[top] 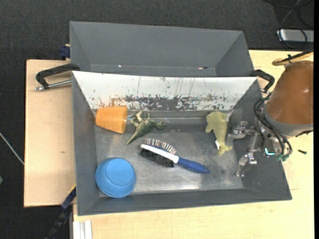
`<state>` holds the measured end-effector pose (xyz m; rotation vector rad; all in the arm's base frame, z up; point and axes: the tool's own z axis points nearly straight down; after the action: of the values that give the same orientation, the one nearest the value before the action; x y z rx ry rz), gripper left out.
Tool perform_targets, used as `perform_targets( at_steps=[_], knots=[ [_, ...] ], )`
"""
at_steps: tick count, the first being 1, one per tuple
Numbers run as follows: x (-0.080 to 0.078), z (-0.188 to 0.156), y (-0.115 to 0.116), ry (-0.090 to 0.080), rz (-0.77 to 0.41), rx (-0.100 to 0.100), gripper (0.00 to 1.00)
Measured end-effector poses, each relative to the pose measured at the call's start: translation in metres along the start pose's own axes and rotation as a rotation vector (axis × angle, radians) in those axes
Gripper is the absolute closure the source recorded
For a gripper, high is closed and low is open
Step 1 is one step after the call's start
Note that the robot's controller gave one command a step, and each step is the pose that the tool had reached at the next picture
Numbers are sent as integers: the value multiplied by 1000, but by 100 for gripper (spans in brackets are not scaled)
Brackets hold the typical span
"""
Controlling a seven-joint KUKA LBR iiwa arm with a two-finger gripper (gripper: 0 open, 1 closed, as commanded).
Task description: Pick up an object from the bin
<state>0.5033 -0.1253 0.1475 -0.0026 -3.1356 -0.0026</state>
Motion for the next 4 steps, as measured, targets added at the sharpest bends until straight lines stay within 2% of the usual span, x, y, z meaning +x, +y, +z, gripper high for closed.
perform_targets(
  at_steps=[1, 2, 3, 4],
  knots=[
    [-28, 75, 73, -11, -233, 2, 0],
    [-10, 71, 107, -5, -265, -1, 0],
    [-11, 71, 105, -9, -262, 2, 100],
    [-13, -29, 106, -17, -280, 4, 100]
  ],
)
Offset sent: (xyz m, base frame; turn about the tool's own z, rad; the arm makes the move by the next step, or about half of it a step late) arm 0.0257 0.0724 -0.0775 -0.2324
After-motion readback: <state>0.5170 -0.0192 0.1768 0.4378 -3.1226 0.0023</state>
